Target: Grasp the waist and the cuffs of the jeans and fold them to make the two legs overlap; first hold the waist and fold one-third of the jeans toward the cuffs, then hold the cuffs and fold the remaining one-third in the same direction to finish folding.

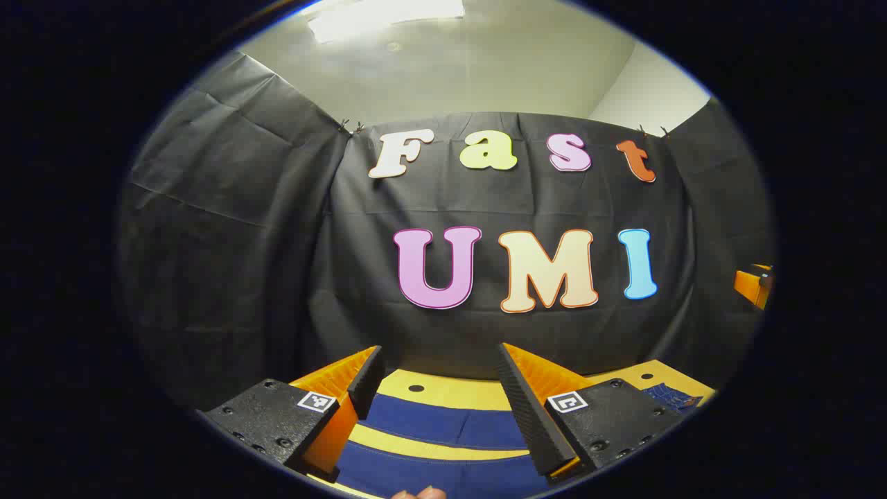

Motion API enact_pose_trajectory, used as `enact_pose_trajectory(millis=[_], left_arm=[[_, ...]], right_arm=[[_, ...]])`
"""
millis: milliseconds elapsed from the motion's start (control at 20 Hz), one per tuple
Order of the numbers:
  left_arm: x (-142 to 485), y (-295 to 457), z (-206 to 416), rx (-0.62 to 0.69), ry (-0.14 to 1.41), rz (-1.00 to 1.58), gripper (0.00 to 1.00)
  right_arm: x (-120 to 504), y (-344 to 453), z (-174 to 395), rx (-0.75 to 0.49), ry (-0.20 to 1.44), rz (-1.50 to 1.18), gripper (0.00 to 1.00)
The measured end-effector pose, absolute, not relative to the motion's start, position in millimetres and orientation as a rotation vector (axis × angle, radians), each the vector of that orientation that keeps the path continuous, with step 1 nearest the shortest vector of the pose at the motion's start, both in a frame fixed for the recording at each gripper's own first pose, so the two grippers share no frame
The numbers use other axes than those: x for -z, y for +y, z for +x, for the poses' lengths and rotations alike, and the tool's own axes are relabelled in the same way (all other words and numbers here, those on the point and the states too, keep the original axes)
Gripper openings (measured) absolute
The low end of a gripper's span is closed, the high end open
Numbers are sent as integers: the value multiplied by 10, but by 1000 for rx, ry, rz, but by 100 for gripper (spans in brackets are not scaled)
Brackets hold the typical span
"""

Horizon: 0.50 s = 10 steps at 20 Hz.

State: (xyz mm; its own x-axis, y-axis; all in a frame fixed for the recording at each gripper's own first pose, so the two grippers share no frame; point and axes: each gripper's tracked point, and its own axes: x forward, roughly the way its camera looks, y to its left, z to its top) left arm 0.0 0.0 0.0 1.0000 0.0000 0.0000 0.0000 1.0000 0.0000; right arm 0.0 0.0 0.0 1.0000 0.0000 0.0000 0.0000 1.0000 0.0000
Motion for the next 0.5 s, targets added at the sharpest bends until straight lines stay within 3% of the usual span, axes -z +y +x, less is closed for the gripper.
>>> enact_pose_trajectory(millis=[500], left_arm=[[155,60,-216,-13,29,8,93]], right_arm=[[10,8,-157,-17,9,-8,98]])
